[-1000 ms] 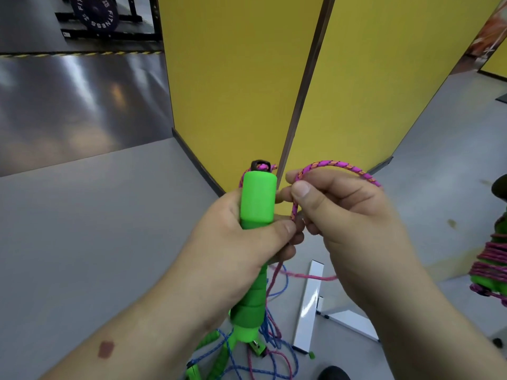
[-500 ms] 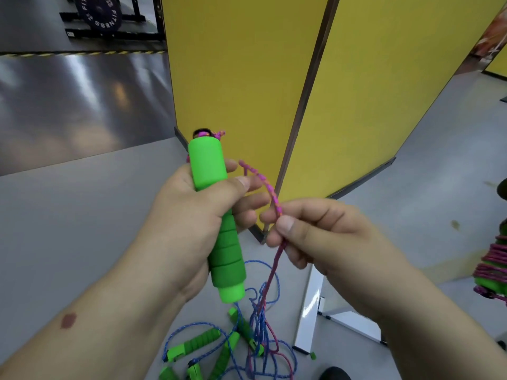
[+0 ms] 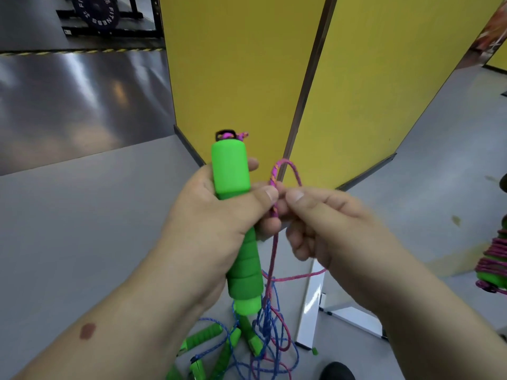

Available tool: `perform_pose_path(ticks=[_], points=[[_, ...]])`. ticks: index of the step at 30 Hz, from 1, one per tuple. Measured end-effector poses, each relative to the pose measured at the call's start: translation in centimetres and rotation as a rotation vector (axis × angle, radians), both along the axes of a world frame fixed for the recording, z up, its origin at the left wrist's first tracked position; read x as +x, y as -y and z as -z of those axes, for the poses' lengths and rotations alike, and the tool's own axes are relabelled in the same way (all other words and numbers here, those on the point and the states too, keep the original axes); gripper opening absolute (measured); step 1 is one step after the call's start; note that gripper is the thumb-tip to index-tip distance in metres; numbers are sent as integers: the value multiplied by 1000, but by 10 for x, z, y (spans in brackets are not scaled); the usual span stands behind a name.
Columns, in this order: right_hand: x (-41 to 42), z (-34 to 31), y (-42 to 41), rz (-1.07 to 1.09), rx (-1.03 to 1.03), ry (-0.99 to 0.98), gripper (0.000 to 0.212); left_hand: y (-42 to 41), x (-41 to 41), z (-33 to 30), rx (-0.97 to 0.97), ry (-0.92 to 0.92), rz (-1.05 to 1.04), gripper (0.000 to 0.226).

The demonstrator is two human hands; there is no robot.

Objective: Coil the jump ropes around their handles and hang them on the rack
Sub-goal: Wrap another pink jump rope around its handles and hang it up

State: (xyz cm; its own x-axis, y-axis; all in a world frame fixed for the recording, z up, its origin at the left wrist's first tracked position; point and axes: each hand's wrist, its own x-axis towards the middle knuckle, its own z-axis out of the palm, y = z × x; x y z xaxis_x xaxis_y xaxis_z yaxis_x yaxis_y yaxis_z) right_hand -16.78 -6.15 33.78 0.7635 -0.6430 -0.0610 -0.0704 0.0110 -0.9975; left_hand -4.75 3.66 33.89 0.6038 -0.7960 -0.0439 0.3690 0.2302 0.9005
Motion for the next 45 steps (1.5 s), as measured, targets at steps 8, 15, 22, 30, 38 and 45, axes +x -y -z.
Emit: perform_pose_path(ticks=[8,15,22,30,38,45], points=[[-5,2,3,-141,-113,-69,14,-3,19,-7,-19,-38,-101,27],[-1,-14,1,93,-90,268,22,-3,-4,9,104,234,182,35],[-1,-2,3,48,-69,100,20,-1,1,1,-17,88,31,33],[-4,3,2,-115,-138,-80,15,-1,19,-4,-45,26,-82,31],[2,-11,-3,101,-44,277,16,-3,1,8,108,212,232,33],[1,1,4,84,-74,82,16,-1,4,5,15,99,70,33]])
